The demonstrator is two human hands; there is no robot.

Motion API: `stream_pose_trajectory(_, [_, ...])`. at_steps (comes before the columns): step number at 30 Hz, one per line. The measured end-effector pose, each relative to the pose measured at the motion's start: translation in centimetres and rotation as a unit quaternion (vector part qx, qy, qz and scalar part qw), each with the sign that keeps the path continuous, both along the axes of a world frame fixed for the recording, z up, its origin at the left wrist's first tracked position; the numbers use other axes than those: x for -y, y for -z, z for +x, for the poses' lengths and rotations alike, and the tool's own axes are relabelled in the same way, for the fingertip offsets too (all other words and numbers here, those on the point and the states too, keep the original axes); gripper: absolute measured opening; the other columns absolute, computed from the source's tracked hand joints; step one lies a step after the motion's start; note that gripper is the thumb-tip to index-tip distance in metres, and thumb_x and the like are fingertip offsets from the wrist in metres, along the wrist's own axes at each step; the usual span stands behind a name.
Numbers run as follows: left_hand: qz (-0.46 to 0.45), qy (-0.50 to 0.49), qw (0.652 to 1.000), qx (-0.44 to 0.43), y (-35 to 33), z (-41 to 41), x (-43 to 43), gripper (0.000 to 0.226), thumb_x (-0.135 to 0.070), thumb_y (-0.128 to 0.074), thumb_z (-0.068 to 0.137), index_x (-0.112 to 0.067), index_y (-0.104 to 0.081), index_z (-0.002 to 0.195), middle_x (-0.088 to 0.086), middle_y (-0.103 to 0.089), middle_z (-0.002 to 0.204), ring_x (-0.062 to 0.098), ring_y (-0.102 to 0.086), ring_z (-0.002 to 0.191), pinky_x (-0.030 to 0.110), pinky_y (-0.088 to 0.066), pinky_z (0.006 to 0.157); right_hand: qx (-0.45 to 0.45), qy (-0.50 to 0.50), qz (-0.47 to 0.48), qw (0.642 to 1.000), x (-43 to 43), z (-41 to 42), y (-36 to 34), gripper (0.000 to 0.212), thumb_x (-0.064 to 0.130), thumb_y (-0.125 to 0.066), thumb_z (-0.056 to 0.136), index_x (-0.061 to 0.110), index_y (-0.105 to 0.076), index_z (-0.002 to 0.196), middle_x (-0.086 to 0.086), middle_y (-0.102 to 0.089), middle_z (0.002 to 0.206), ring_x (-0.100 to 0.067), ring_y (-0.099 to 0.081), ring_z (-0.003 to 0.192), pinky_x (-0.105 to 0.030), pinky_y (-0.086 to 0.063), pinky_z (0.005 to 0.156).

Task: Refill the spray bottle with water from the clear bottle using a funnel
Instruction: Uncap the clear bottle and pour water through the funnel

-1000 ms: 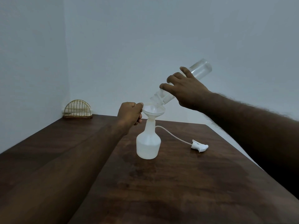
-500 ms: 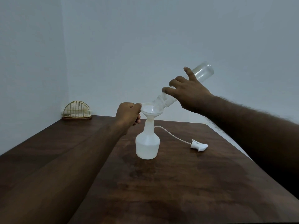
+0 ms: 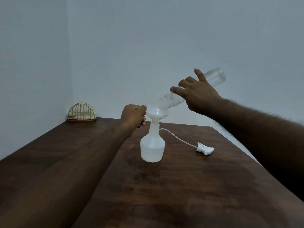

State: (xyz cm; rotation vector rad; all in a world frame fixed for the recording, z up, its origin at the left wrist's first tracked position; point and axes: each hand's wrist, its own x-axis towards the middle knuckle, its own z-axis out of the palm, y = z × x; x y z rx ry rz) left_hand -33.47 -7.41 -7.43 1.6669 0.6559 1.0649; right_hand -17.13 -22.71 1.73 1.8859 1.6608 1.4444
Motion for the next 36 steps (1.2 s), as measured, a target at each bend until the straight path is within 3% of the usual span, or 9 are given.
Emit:
stream_pose_trajectory(15, [0.002,-0.006,1.0,-0.004,0.14,0.05,-0.1,0.03,-0.024,-0.053,0.093,-0.004,-0.057,0.072,0.008,-0.055,0.055,0.015,-0.051,0.04,0.023,-0.043,0.046,-0.012,0.021,-0.02,1.0,0.09,0.17,-0.13,0.06,0.004,-0.057,0.08,0.022,-0.048,0.136,-0.006,-0.064,0.115,-0.03,-0.06,0.104,-0.058,-0.017,0.113])
stream_pose_trajectory(23, [0.005,-0.005,1.0,-0.003,0.05,-0.05,-0.08,0.03,-0.024,-0.053,0.092,-0.004,-0.057,0.071,0.007,-0.055,0.055,0.016,-0.051,0.041,0.024,-0.044,0.048,0.024,0.006,-0.019,1.0,-0.32,-0.16,0.21,0.057,0.005,-0.058,0.081,0.017,-0.048,0.135,-0.009,-0.065,0.109,-0.031,-0.06,0.101,-0.058,-0.02,0.113])
stream_pose_trajectory(36, [0.008,-0.004,1.0,-0.011,0.04,-0.07,0.0,0.029,-0.025,-0.053,0.093,-0.003,-0.06,0.075,0.008,-0.056,0.057,0.015,-0.051,0.042,0.023,-0.044,0.047,0.031,-0.01,-0.012,0.999,-0.26,-0.21,0.49,0.056,0.002,-0.051,0.08,0.017,-0.049,0.134,-0.01,-0.064,0.11,-0.033,-0.059,0.104,-0.058,-0.018,0.113])
